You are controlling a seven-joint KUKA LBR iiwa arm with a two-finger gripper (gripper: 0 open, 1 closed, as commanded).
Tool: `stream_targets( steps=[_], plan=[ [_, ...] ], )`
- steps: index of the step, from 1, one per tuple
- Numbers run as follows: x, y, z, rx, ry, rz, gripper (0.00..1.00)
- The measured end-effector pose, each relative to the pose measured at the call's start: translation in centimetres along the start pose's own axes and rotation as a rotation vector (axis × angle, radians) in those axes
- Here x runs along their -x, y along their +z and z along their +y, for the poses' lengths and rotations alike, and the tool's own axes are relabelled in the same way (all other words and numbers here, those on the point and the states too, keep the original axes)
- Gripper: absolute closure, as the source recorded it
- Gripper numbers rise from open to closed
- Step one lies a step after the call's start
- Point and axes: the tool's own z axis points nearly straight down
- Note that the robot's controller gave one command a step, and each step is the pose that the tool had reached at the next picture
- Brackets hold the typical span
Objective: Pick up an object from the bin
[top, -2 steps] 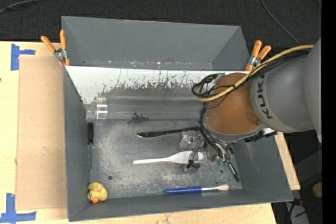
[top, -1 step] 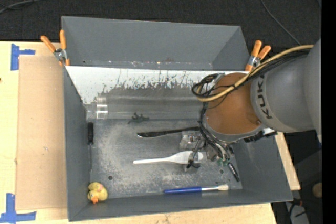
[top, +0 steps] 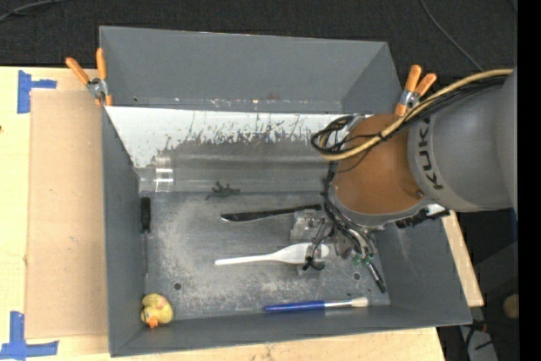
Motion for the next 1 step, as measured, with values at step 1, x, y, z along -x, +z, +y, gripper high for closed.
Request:
stream_targets(
  steps=[1],
  plan=[
    [0.06, -1.35, 0.02, 0.0, 0.0, -0.002, 1.0]
  ],
)
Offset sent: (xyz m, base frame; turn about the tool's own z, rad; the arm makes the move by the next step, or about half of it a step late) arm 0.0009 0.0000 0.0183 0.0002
